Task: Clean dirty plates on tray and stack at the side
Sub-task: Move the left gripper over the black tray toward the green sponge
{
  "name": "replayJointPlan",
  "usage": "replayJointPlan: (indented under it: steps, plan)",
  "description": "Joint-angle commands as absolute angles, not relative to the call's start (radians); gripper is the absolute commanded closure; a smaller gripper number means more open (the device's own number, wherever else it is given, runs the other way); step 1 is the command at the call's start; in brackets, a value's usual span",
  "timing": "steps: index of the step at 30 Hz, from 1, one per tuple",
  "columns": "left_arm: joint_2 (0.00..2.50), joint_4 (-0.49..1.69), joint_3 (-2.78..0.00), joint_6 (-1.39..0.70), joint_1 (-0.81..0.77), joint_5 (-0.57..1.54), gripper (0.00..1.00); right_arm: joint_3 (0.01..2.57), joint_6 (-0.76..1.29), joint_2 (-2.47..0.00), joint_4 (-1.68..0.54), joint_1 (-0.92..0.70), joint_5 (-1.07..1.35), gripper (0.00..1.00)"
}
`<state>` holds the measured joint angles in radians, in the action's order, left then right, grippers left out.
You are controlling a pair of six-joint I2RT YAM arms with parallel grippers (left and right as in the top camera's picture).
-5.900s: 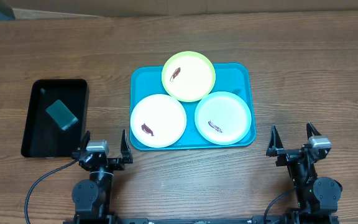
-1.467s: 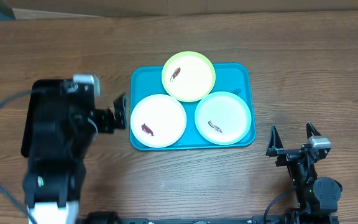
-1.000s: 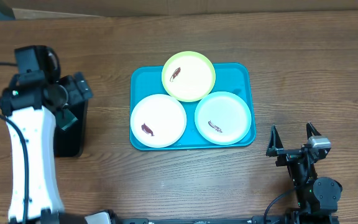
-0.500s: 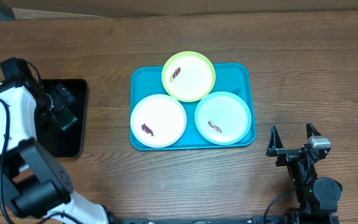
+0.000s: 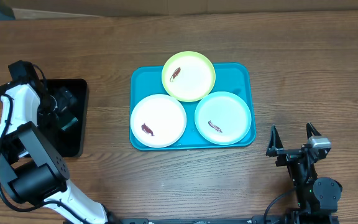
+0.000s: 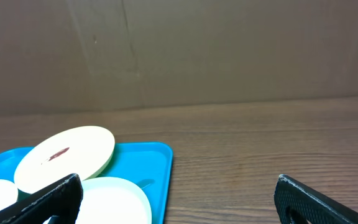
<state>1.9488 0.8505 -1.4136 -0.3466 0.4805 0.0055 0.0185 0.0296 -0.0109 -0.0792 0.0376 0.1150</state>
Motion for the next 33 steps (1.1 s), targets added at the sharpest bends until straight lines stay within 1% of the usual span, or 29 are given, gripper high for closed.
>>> replayJointPlan:
  steps: [1, 7, 9, 16, 17, 19, 28, 31, 33]
  plan:
    - [1.959, 0.841, -1.43, -0.367, 0.492, -0.03, 0.06, 0.008, 0.029, -0.003, -0.075, 0.034, 0.106, 0.0]
    - [1.959, 0.772, -1.393, -0.368, 0.49, -0.026, 0.07, 0.008, 0.029, -0.003, -0.075, 0.034, 0.106, 0.0]
    - [1.959, 0.757, -1.384, -0.367, 0.49, -0.026, 0.1, 0.008, 0.029, -0.003, -0.075, 0.034, 0.106, 0.0]
    - [1.959, 0.717, -1.369, -0.367, 0.492, -0.027, 0.12, 0.008, 0.029, -0.003, -0.075, 0.034, 0.106, 0.0]
    - [1.959, 0.712, -1.364, -0.367, 0.492, -0.043, 0.14, 0.008, 0.029, -0.003, -0.075, 0.034, 0.106, 0.0]
    - [1.961, 0.697, -1.352, -0.377, 0.492, -0.064, 0.14, 0.008, 0.029, -0.003, -0.075, 0.034, 0.106, 0.0]
    - [2.014, 0.701, -1.35, -0.385, 0.491, -0.039, 0.12, 0.008, 0.029, -0.003, -0.075, 0.034, 0.106, 0.0]
    - [2.037, 0.707, -1.35, -0.363, 0.491, -0.002, 0.15, 0.008, 0.029, -0.003, -0.075, 0.034, 0.106, 0.0]
    - [2.045, 0.708, -1.35, -0.36, 0.491, -0.007, 0.16, 0.008, 0.029, -0.003, -0.075, 0.034, 0.106, 0.0]
